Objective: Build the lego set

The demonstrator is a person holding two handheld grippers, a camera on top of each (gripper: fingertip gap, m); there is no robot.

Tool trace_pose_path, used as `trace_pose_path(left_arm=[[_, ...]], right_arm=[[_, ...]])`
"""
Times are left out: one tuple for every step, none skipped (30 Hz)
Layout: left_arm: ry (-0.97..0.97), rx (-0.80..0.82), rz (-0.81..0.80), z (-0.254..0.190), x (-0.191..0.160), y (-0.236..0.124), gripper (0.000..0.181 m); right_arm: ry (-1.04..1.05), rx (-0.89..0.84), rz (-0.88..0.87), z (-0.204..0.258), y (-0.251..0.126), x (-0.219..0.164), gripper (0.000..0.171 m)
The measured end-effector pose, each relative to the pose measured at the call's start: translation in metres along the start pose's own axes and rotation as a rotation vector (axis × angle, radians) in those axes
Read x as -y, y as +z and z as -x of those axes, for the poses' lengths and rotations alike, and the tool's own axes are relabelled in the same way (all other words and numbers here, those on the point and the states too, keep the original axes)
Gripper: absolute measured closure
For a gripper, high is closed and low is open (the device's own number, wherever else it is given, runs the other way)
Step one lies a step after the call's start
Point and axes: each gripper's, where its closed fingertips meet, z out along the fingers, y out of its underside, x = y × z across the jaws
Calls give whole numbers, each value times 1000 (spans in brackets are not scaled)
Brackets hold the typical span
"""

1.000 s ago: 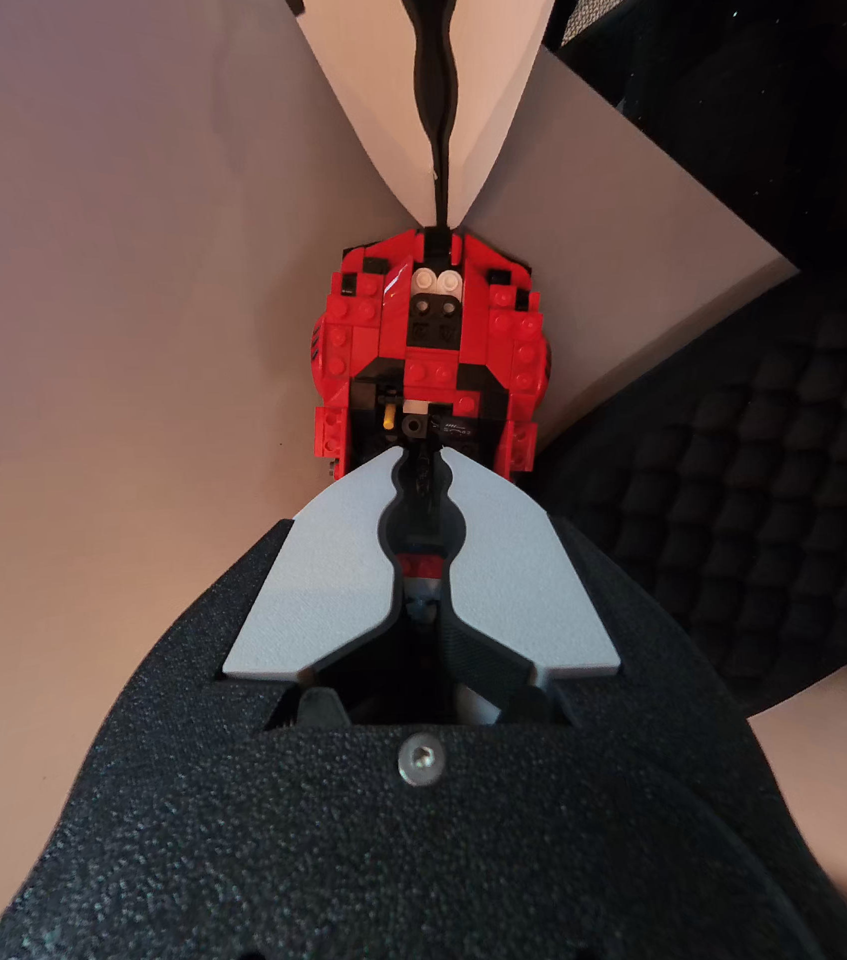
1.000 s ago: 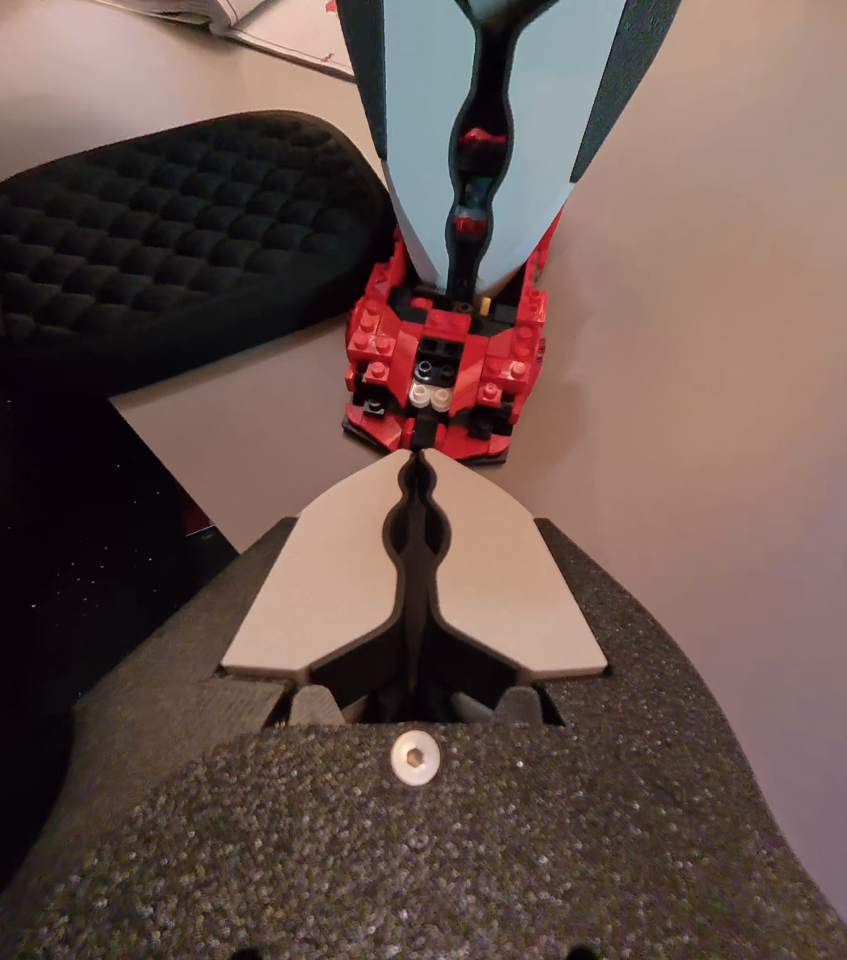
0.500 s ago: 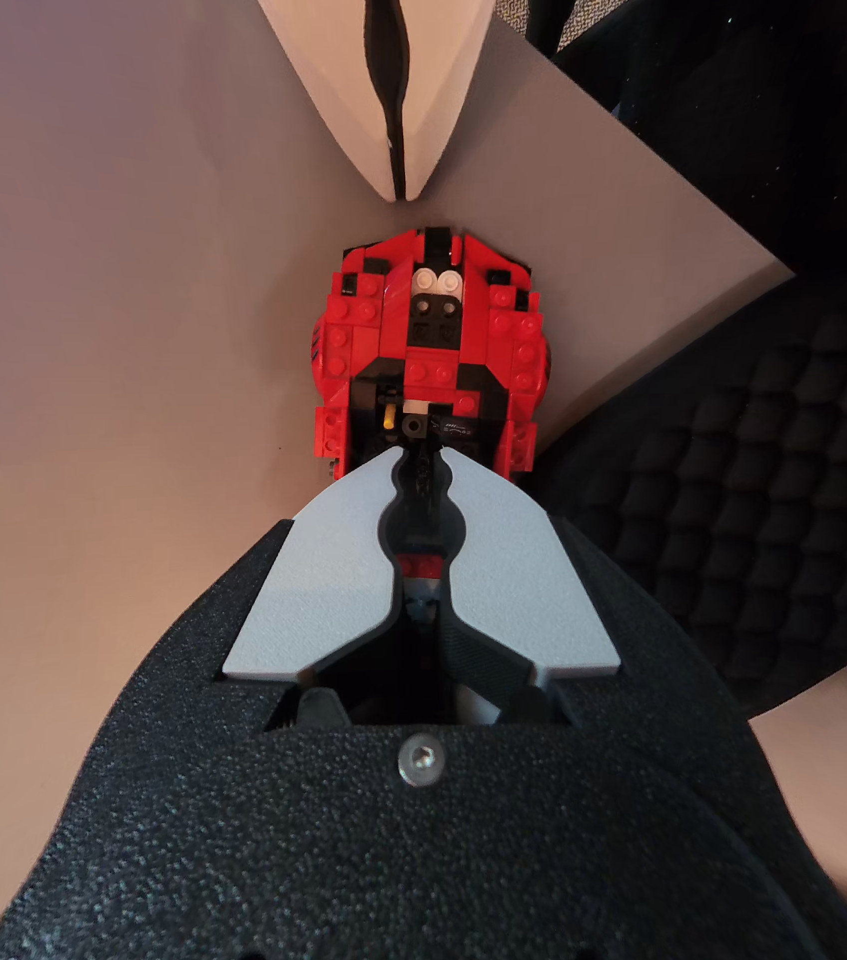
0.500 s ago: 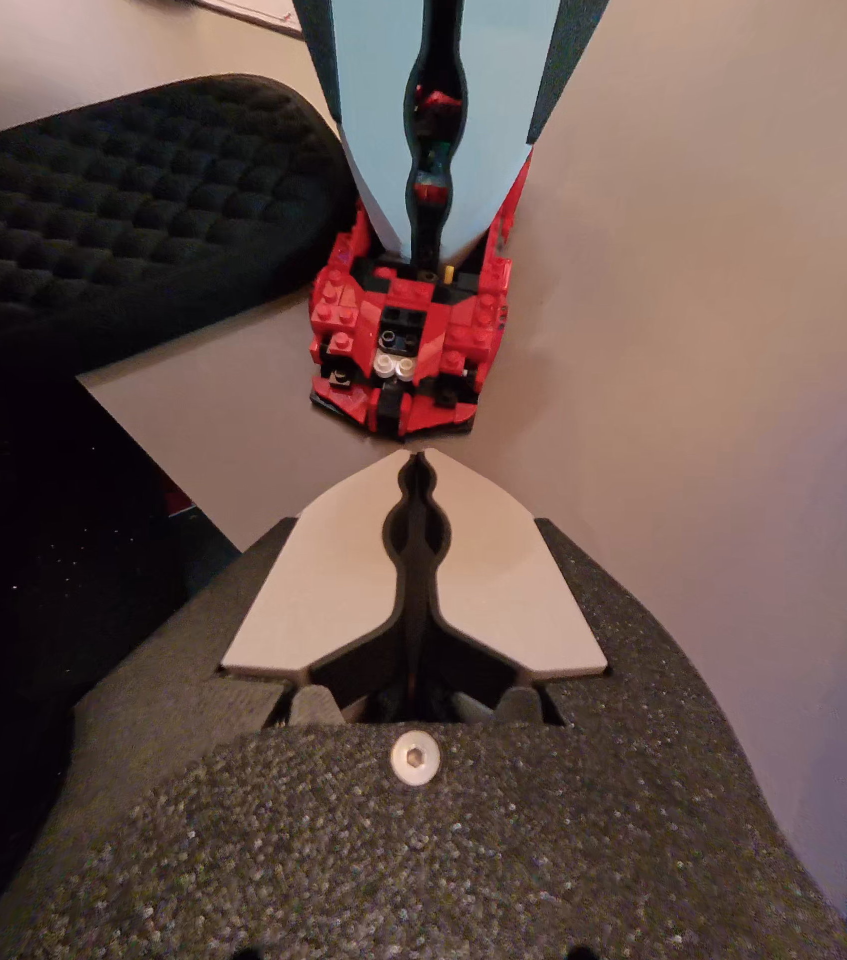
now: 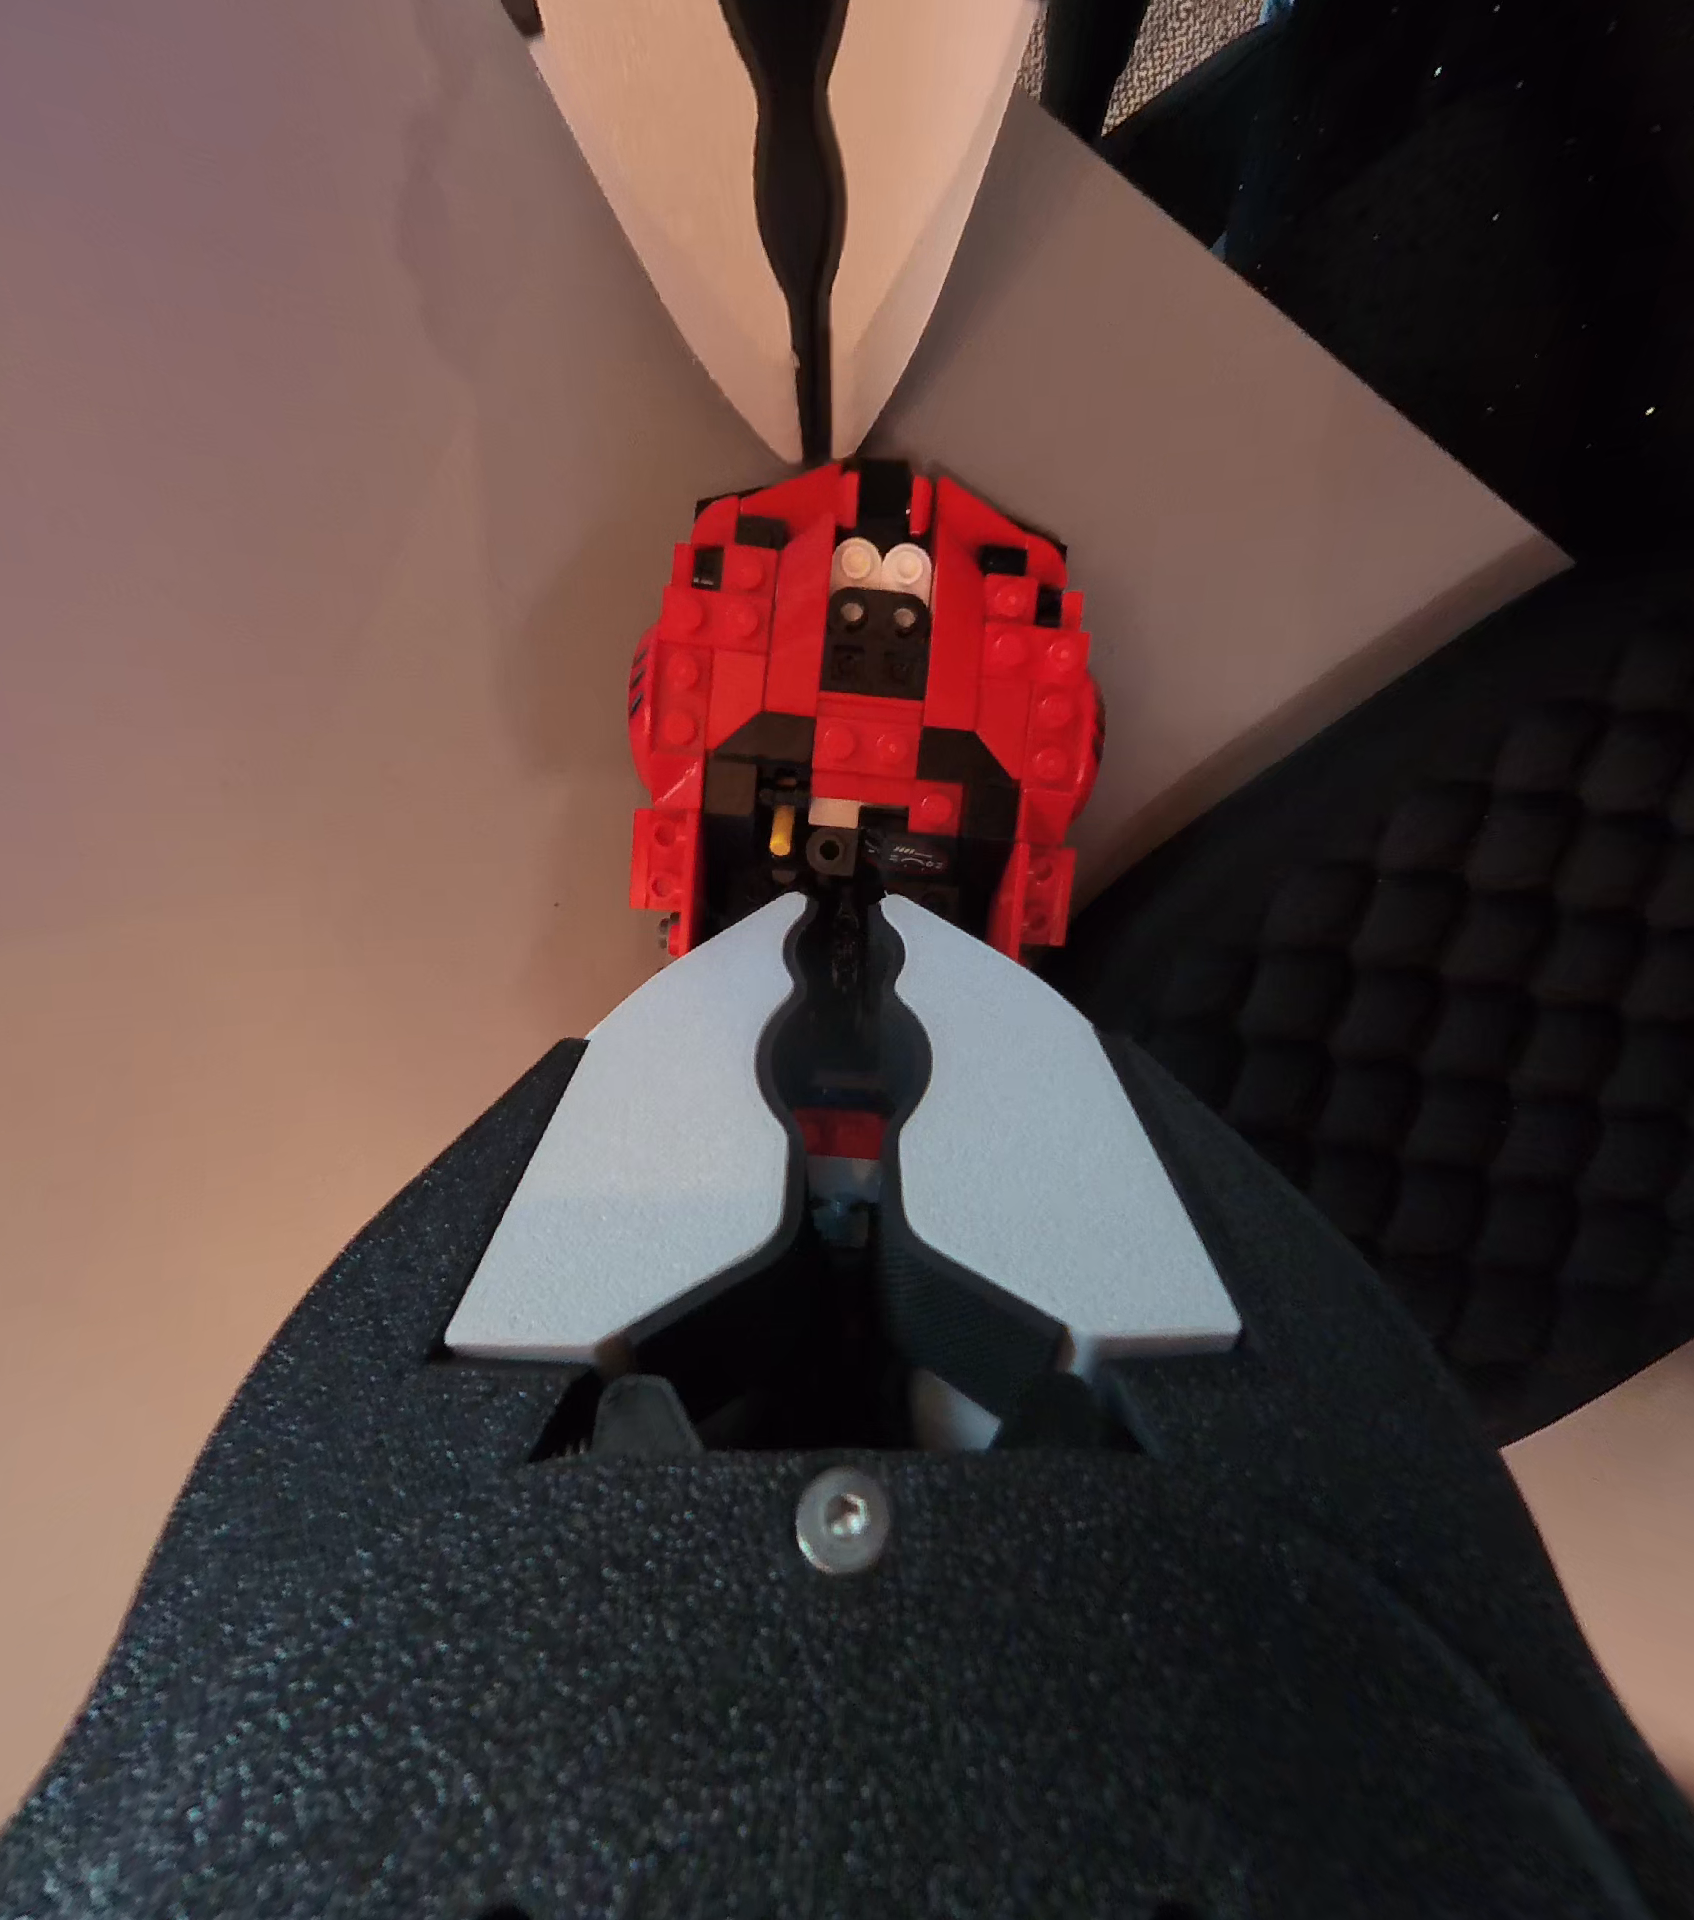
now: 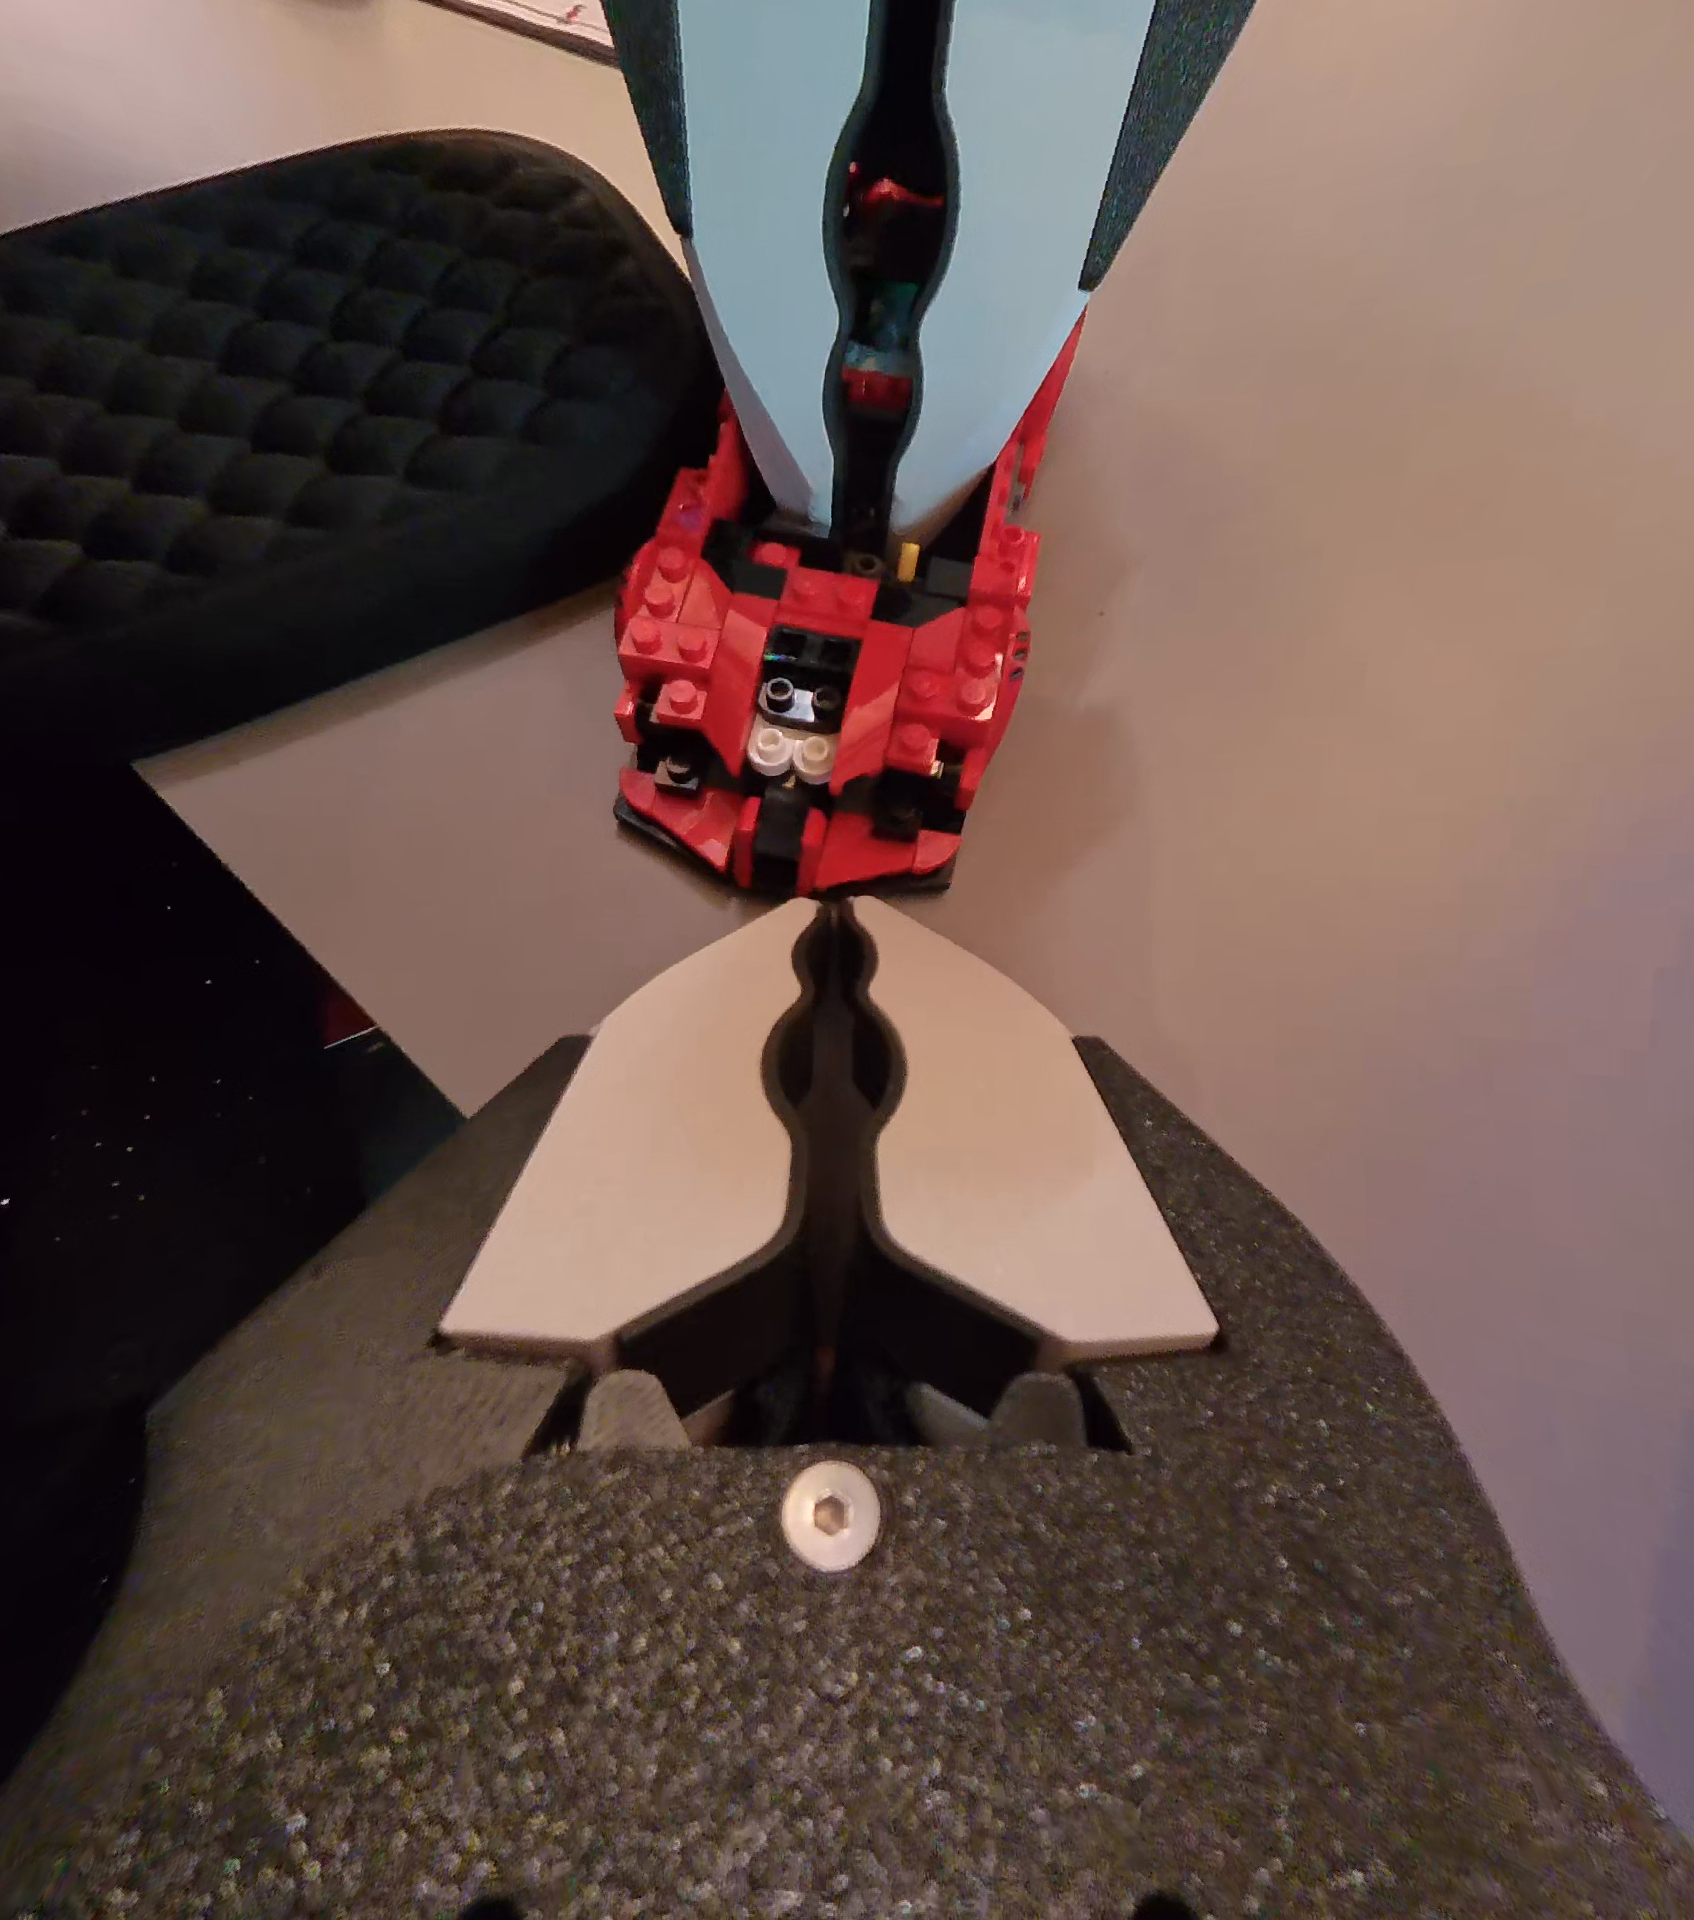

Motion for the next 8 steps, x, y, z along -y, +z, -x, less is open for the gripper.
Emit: trace_pose_path(left_arm=[[1, 1, 0, 0, 0, 0, 173], [2, 1, 1, 0, 0, 0, 173], [3, 0, 2, 0, 0, 0, 173], [4, 0, 3, 0, 0, 0, 173], [4, 0, 4, 0, 0, 0, 173], [5, 1, 4, 0, 0, 0, 173], [5, 1, 4, 0, 0, 0, 173], [4, 1, 2, 0, 0, 0, 173]], right_arm=[[0, 3, 6, 0, -1, -1, 168], [2, 8, 9, 1, -1, -1, 166], [5, 12, 7, 2, -1, 0, 166], [7, 12, 4, 2, 0, 0, 166], [7, 11, 3, 3, 1, 1, 166], [4, 9, 3, 3, 1, 1, 167], [1, 8, 3, 2, 1, 1, 166], [5, 11, 0, 2, 1, 1, 166]])
